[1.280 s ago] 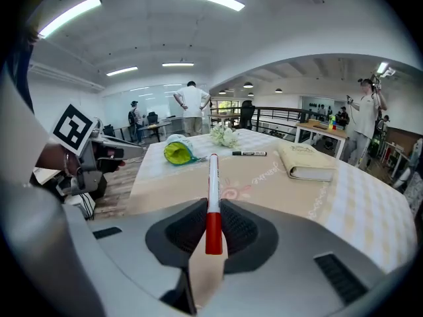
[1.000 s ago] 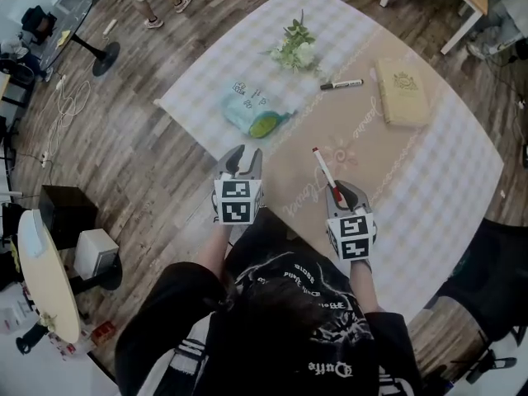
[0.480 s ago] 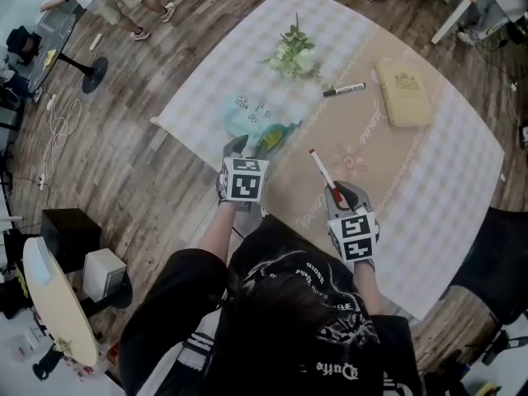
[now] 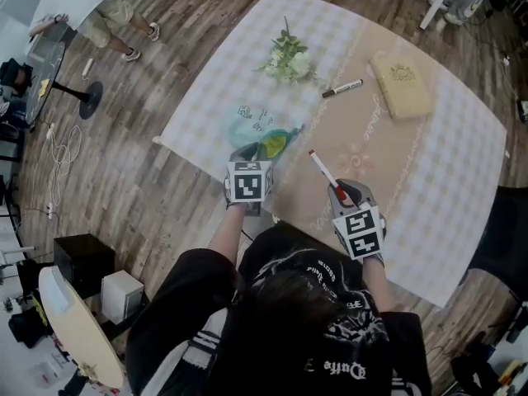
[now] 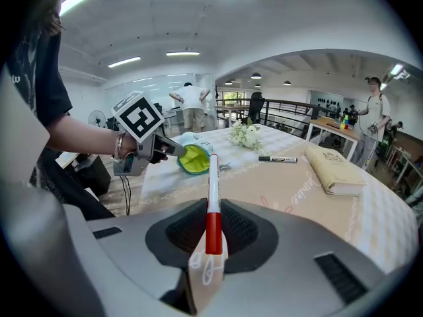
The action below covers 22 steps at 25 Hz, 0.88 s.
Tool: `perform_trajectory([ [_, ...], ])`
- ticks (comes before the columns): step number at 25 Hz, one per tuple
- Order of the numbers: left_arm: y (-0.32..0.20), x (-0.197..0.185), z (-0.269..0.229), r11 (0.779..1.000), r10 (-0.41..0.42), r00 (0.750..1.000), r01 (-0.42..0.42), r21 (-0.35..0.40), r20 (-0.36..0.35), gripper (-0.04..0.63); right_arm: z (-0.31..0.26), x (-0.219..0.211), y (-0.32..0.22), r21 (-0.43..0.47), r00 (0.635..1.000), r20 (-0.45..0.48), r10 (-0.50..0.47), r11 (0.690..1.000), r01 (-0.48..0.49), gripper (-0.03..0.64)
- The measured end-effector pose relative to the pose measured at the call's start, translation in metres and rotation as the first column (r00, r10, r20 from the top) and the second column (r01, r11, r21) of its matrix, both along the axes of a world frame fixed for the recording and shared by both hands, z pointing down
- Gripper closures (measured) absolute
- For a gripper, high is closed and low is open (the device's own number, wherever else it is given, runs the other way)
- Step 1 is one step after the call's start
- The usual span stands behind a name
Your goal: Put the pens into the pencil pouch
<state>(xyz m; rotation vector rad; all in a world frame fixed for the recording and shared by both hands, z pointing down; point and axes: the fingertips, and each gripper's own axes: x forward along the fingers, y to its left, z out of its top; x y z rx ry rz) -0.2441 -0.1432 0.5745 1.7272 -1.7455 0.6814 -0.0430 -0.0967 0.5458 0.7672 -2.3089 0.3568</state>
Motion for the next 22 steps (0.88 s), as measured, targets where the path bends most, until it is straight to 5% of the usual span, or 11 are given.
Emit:
perform_trajectory([
  [11, 0.005, 0.029, -0.04, 0.991, 0.101, 0.992, -0.094, 0.094, -0.071, 0.551, -0.011, -0.005, -0.002, 0.028, 0.999, -0.037, -0.035, 0.999, 0.036, 0.544],
  [22, 0.014, 0.074, -0.06, 0.966, 0.249, 0.957, -0.233, 0.113, -0.148, 0.551, -0.015, -0.029, 0.001, 0.04, 0.972, -0.14, -0.189, 0.98, 0.196, 0.545],
])
